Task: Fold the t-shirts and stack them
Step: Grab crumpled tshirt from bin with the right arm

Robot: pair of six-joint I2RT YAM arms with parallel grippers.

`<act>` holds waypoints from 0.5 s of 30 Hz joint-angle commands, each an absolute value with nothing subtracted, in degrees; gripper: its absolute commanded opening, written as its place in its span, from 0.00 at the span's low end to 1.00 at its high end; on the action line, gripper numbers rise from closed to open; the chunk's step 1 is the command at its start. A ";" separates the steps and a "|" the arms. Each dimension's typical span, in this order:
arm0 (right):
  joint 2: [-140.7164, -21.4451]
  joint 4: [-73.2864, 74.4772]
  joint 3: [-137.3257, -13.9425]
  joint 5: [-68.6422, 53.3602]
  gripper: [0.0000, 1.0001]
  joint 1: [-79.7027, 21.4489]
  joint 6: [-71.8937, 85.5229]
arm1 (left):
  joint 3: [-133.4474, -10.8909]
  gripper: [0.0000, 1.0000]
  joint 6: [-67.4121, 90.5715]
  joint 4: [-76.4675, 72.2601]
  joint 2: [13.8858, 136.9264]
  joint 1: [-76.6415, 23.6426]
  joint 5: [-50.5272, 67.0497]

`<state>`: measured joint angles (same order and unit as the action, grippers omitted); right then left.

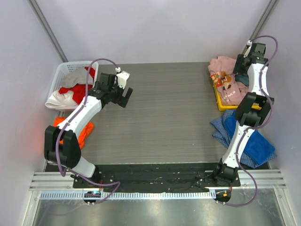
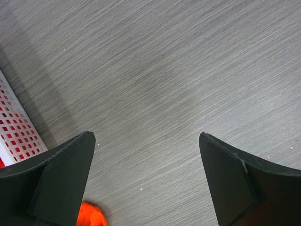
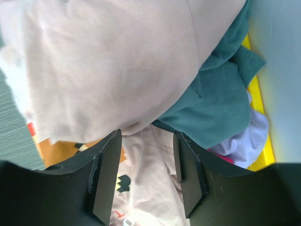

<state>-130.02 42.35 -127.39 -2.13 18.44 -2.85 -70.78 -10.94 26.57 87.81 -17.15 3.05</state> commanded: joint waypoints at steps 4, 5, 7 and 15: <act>-124.80 41.66 -130.34 -3.78 0.55 18.28 -2.55 | -70.93 0.97 -10.20 24.43 88.51 -17.23 4.39; -125.41 41.75 -130.43 -3.87 0.55 18.28 -2.72 | -70.93 0.97 -10.28 24.52 88.51 -17.23 4.22; -125.95 41.57 -130.52 -3.87 0.56 18.28 -2.64 | -70.84 0.97 -10.37 24.43 88.24 -17.23 3.96; -129.90 41.57 -132.80 -3.95 0.54 18.28 -3.08 | -70.84 0.97 -10.90 24.35 89.30 -17.14 3.43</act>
